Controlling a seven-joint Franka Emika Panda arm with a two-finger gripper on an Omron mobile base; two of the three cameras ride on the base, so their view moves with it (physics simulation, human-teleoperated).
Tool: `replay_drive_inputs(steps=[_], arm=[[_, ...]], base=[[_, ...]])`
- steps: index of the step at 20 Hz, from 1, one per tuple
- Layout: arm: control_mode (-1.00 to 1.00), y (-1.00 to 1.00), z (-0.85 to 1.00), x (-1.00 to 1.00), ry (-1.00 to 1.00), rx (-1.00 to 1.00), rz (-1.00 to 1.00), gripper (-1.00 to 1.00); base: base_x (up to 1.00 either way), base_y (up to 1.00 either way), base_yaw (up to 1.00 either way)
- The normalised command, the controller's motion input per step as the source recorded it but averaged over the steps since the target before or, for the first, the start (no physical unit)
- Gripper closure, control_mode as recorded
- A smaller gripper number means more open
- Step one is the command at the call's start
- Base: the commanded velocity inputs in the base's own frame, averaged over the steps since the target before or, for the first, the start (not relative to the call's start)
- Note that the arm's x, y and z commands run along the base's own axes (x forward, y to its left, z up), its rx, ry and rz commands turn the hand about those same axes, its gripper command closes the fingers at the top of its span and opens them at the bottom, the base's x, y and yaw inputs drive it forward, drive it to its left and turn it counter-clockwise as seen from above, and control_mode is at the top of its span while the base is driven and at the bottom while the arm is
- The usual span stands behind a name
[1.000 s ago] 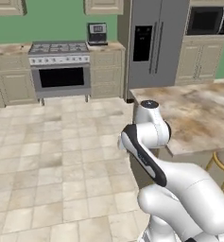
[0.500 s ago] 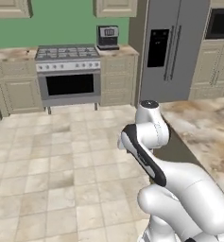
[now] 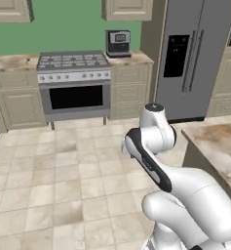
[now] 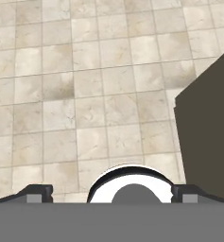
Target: Take the fork and place it on the left side of the plate. Then take the spoon and place it on the right side of the plate. Make sure they're directly next to the plate.
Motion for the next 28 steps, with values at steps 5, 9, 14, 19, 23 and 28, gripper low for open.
replay_drive_inputs(steps=[5,9,14,19,23,28], arm=[[1.0,0.0,0.0,0.0,0.0,0.0,0.0,-1.0],[1.0,0.0,0.0,0.0,0.0,0.0,0.0,-1.0],[1.0,0.0,0.0,0.0,0.0,0.0,0.0,-1.0],[1.0,0.0,0.0,0.0,0.0,0.0,0.0,-1.0],[1.0,0.0,0.0,0.0,0.0,0.0,0.0,-1.0],[1.0,0.0,0.0,0.0,0.0,0.0,0.0,-1.0]], base=[[0.9,0.46,0.0],[0.89,0.47,0.0],[0.87,0.51,0.0],[0.85,0.56,0.0],[0.83,0.66,0.0],[0.81,0.7,0.0]])
